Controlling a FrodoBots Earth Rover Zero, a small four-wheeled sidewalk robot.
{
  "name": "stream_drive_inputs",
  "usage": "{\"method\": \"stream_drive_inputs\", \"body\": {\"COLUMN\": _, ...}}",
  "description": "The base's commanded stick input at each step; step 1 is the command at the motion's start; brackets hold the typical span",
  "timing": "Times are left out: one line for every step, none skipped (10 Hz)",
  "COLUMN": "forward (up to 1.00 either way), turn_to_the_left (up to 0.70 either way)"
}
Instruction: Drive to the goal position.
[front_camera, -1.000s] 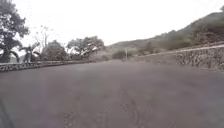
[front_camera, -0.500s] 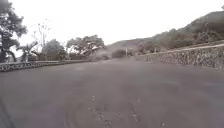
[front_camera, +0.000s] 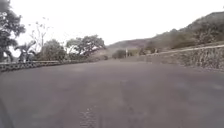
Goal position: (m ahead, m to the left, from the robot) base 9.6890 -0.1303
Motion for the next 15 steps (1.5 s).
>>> {"method": "stream_drive_inputs", "body": {"forward": 0.7, "turn_to_the_left": 0.0}}
{"method": "stream_drive_inputs", "body": {"forward": 0.7, "turn_to_the_left": 0.0}}
{"method": "stream_drive_inputs", "body": {"forward": 0.7, "turn_to_the_left": 0.0}}
{"method": "stream_drive_inputs", "body": {"forward": 0.7, "turn_to_the_left": 0.0}}
{"method": "stream_drive_inputs", "body": {"forward": 0.7, "turn_to_the_left": 0.0}}
{"method": "stream_drive_inputs", "body": {"forward": 0.7, "turn_to_the_left": 0.0}}
{"method": "stream_drive_inputs", "body": {"forward": 0.7, "turn_to_the_left": 0.0}}
{"method": "stream_drive_inputs", "body": {"forward": 0.7, "turn_to_the_left": 0.0}}
{"method": "stream_drive_inputs", "body": {"forward": 0.7, "turn_to_the_left": 0.0}}
{"method": "stream_drive_inputs", "body": {"forward": 0.7, "turn_to_the_left": 0.0}}
{"method": "stream_drive_inputs", "body": {"forward": 0.7, "turn_to_the_left": 0.0}}
{"method": "stream_drive_inputs", "body": {"forward": 0.7, "turn_to_the_left": 0.0}}
{"method": "stream_drive_inputs", "body": {"forward": 0.7, "turn_to_the_left": 0.0}}
{"method": "stream_drive_inputs", "body": {"forward": 0.7, "turn_to_the_left": 0.0}}
{"method": "stream_drive_inputs", "body": {"forward": 0.7, "turn_to_the_left": 0.0}}
